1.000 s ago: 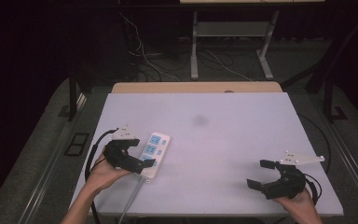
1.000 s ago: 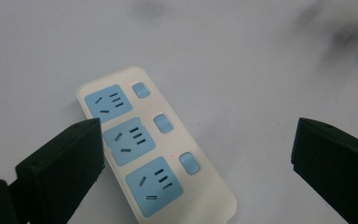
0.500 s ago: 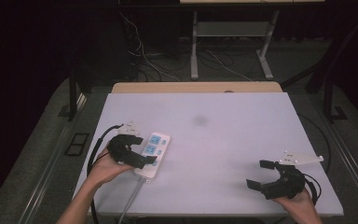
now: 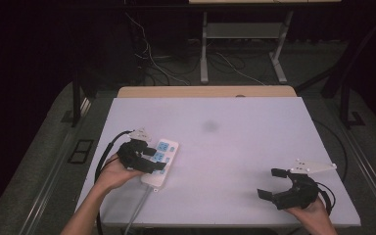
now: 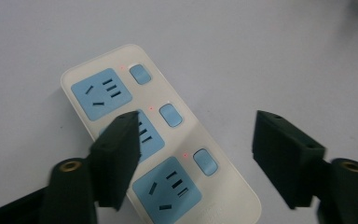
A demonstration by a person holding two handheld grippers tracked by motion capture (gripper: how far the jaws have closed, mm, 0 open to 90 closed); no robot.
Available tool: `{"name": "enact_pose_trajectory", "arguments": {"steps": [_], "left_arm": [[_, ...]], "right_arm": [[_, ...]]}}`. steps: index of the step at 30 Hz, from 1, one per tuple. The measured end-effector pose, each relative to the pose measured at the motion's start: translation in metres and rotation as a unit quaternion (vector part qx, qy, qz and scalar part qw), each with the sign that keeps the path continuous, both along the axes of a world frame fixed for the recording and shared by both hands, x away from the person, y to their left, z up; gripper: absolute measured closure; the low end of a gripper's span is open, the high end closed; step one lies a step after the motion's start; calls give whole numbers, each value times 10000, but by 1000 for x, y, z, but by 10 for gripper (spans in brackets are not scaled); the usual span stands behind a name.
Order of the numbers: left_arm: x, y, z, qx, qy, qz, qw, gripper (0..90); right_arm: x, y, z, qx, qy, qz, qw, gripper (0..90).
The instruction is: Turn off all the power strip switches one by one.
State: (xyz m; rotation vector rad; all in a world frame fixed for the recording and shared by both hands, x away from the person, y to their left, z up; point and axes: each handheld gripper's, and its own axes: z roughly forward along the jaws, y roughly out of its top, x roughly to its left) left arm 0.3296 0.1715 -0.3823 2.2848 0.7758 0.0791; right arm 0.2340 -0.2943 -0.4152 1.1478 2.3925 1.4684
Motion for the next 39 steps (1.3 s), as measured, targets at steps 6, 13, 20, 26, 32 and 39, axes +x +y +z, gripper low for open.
{"name": "enact_pose_trajectory", "arguments": {"steps": [6, 13, 20, 26, 32, 39], "left_arm": [[0, -1, -1, 71, 25, -94, 9999, 712], [2, -4, -5, 190, 117, -215, 9995, 891], [2, -12, -11, 415, 240, -352, 9982, 891], [2, -16, -15, 560, 267, -428, 9972, 891], [3, -16, -16, 627, 272, -455, 9966, 891], [3, -18, -20, 680, 286, -438, 9963, 891]], "right_arm": [[-1, 0, 1, -28, -91, -34, 9999, 5], [-1, -1, 1, -29, -76, -32, 10000, 5], [-1, 0, 1, -43, -48, -30, 10000, 5], [-1, 0, 0, -61, -44, -21, 10000, 5], [-1, 0, 0, -62, -55, -20, 10000, 5], [-1, 0, 0, -74, -53, -12, 10000, 5]]}}
